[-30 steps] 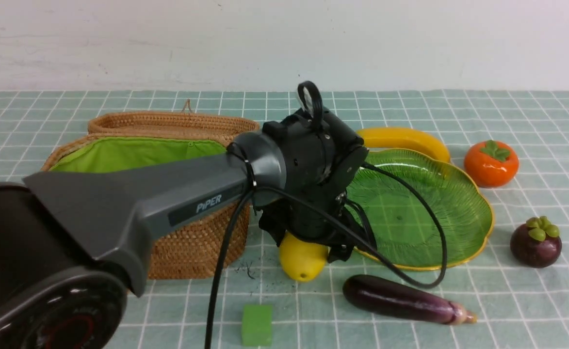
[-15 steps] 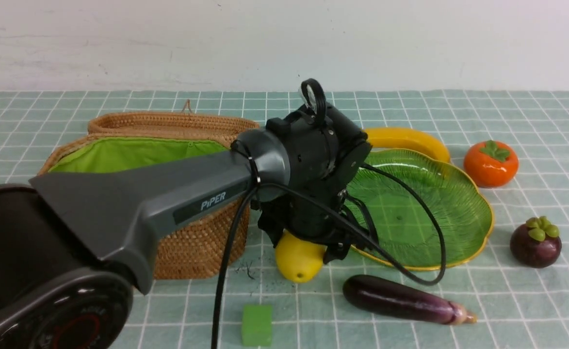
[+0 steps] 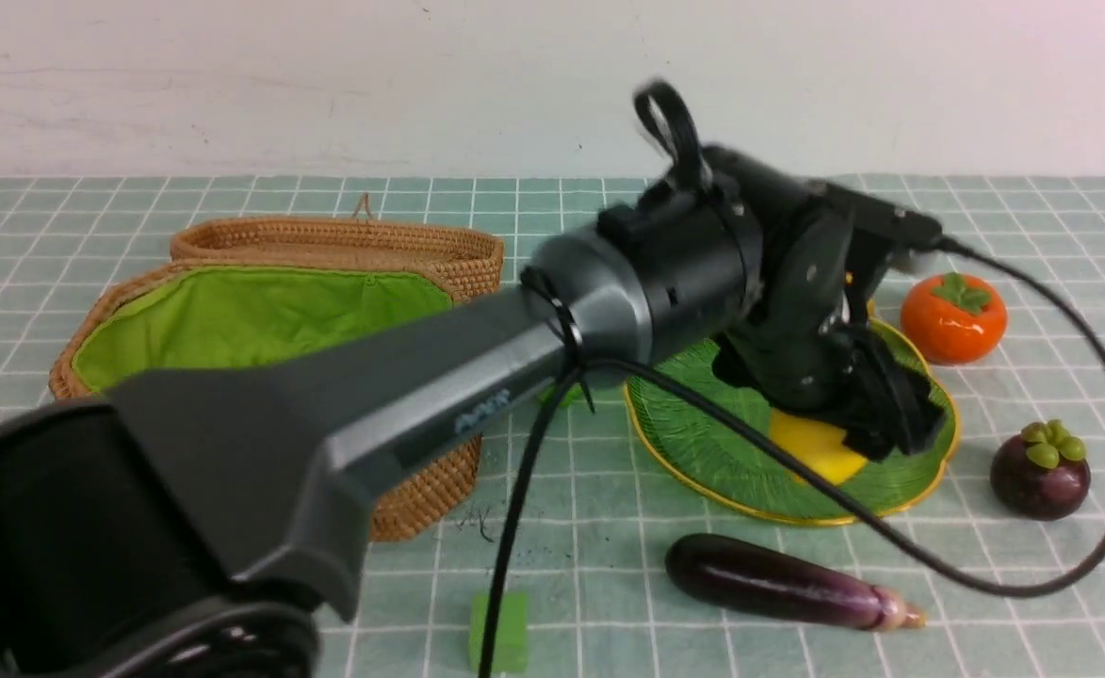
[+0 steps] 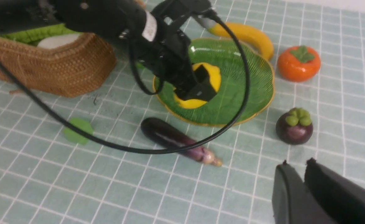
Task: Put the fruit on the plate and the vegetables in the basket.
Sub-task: Grab a lemon with your left arm and place it on the plate on the right, then take a chayote with your left arm and place it on the basket on the left.
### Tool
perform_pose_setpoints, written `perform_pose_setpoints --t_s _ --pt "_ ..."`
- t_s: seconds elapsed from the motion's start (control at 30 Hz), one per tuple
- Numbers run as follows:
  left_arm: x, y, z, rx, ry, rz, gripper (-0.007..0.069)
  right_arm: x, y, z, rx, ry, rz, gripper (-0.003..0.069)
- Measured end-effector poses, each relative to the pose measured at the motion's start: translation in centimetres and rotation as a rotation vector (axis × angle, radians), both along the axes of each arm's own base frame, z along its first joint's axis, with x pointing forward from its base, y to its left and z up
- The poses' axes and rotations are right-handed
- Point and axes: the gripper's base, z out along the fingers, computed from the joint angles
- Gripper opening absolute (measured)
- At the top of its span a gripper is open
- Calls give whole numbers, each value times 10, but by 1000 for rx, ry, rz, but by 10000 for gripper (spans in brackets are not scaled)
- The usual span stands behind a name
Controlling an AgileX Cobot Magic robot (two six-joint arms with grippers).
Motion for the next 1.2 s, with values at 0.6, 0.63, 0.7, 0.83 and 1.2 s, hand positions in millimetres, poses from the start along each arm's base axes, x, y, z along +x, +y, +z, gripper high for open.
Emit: perform_pose_setpoints --t_s 0.6,0.63,0.7,0.83,1.2 --pt "-3 20 34 84 -85 -18 602 6 5 -5 19 -5 17 87" --pt "-5 25 43 100 -92 -8 568 6 5 -5 20 -7 17 87" --pt "-7 33 54 127 -100 28 492 6 5 -5 24 -5 21 87" --pt "-3 52 59 215 -95 157 226 6 6 -5 27 -4 23 87" --pt "56 98 9 276 24 313 301 5 6 -6 30 5 28 89"
